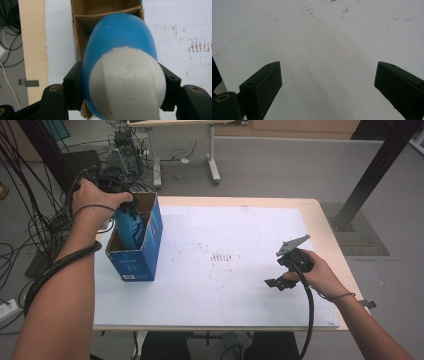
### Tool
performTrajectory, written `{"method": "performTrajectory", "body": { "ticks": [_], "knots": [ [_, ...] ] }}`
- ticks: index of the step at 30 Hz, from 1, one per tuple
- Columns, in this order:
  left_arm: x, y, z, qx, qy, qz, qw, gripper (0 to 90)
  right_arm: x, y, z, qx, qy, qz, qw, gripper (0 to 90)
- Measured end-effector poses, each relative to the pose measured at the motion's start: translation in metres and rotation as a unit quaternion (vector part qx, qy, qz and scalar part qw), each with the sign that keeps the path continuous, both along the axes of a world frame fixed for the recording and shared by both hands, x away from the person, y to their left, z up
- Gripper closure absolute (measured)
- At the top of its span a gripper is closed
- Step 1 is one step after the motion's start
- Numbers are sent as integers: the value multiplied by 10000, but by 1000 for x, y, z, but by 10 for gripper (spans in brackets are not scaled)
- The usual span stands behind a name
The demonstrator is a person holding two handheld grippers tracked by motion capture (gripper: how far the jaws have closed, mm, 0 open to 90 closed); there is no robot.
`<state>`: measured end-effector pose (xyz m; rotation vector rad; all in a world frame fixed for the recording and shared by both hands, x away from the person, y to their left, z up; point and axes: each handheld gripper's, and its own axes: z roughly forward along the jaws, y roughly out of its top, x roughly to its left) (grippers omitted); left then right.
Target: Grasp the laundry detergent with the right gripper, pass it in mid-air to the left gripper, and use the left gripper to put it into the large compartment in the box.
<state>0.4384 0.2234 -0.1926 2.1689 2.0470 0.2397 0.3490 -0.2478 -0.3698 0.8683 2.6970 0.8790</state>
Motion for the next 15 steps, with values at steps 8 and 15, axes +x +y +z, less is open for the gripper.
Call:
{"method": "performTrajectory", "body": {
  "ticks": [8,15],
  "knots": [
    [-1,-1,-9,30,24,-5,10000,374,0,1,-1,5,4,10,10000,77],
    [-1,-1,-19,35,66,-6,10000,374,-1,2,-1,-6,20,9,10000,77]
  ]
}}
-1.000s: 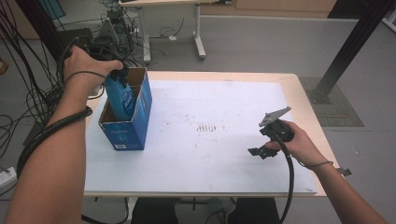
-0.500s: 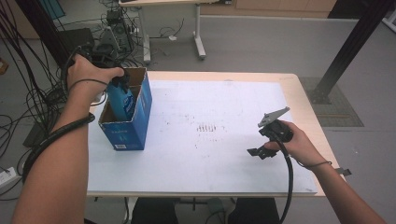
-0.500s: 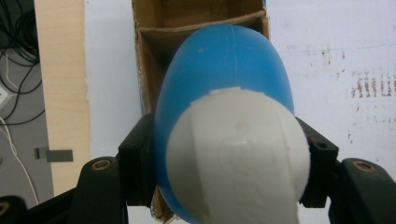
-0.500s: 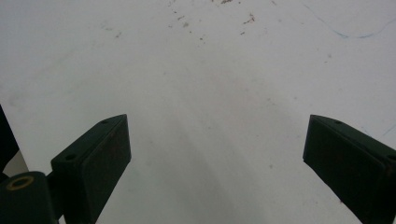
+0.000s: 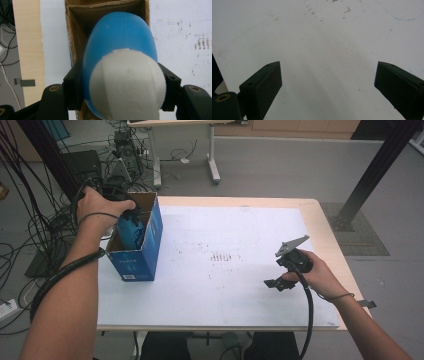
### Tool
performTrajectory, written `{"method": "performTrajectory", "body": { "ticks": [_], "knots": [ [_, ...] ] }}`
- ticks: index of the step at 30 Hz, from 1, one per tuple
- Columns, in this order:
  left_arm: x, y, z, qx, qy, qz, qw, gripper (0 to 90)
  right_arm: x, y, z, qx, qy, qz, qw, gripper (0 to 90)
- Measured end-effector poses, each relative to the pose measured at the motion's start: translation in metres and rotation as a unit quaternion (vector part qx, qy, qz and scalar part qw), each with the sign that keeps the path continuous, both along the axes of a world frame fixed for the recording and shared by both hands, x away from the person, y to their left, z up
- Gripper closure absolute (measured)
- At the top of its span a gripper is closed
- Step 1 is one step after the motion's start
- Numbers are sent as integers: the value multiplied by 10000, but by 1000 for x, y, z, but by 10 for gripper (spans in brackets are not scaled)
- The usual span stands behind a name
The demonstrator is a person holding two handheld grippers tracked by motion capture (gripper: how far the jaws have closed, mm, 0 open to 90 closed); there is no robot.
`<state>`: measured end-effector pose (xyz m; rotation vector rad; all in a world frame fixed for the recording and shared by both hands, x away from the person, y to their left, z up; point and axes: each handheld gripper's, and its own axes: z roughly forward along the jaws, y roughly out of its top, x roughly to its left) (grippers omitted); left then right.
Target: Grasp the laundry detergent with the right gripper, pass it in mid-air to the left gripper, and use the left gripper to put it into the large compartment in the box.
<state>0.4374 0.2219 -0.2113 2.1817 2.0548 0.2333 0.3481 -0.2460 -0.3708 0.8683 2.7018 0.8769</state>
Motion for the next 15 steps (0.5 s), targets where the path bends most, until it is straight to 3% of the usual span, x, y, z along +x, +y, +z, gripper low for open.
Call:
{"method": "performTrajectory", "body": {
  "ticks": [15],
  "knots": [
    [0,-1,-19,10,152,11,9999,374,0,0,-2,14,15,-10,10000,78]
  ]
}}
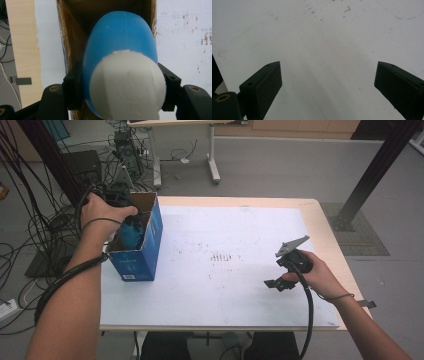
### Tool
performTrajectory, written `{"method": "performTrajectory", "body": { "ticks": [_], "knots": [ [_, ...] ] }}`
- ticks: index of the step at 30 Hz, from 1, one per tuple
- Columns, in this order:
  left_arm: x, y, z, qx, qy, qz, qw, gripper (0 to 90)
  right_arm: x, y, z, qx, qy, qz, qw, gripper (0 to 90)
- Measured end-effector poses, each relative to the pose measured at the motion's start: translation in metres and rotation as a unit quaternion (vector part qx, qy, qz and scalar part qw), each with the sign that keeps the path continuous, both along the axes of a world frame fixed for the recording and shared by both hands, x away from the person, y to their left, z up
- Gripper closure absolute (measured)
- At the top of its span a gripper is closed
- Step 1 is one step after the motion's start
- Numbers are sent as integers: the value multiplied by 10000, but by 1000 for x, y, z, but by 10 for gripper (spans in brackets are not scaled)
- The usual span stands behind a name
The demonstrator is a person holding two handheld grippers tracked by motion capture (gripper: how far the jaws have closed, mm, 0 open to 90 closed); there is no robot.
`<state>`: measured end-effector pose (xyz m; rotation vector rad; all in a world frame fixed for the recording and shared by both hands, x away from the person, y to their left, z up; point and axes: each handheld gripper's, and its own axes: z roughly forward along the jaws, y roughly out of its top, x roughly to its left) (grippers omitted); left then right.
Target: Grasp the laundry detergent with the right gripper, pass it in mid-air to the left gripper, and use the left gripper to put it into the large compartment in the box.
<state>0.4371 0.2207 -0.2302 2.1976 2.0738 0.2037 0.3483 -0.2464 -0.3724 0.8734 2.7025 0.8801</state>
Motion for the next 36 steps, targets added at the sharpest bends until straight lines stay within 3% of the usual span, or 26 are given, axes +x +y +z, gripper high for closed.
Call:
{"method": "performTrajectory", "body": {
  "ticks": [36],
  "knots": [
    [-1,5,-34,17,181,74,9998,374,0,3,-3,0,75,7,10000,78]
  ]
}}
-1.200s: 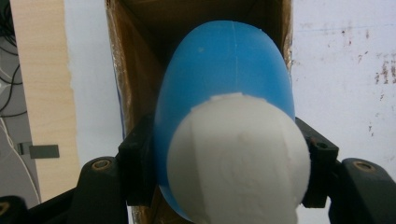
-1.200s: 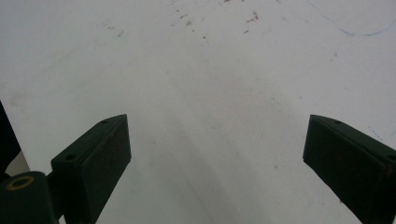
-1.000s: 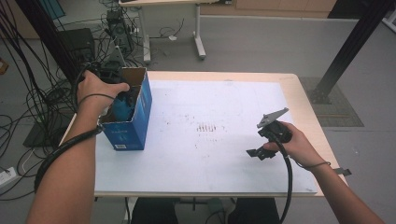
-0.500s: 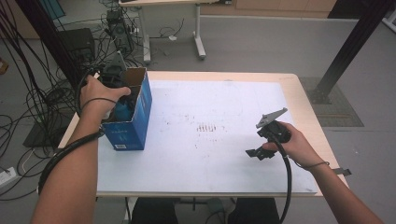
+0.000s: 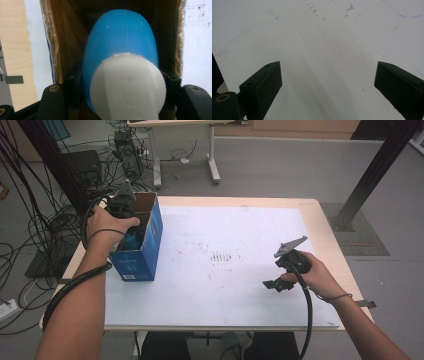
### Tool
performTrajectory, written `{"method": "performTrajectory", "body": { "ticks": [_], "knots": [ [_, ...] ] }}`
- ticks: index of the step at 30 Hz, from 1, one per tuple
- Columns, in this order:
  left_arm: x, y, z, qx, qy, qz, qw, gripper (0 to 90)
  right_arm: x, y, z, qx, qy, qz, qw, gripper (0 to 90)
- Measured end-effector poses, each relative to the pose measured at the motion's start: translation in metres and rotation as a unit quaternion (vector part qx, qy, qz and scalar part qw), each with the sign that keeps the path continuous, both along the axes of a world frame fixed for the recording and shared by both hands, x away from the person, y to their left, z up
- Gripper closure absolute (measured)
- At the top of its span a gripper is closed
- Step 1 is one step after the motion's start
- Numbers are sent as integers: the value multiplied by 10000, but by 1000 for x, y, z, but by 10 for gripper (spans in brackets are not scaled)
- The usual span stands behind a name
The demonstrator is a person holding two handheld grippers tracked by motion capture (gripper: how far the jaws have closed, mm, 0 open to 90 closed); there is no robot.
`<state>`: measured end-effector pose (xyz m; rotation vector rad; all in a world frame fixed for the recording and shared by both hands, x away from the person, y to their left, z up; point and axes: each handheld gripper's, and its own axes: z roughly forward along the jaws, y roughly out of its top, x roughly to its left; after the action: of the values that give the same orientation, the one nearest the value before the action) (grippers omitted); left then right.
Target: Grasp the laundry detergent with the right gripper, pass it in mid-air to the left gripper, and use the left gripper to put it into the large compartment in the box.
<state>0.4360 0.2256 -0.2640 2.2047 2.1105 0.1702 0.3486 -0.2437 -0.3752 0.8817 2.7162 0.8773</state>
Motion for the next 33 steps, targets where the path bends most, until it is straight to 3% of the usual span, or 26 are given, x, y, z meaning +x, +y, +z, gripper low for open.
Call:
{"method": "performTrajectory", "body": {
  "ticks": [33],
  "knots": [
    [-1,1,-4,-1,55,19,10000,372,1,4,-2,23,19,17,10000,77]
  ]
}}
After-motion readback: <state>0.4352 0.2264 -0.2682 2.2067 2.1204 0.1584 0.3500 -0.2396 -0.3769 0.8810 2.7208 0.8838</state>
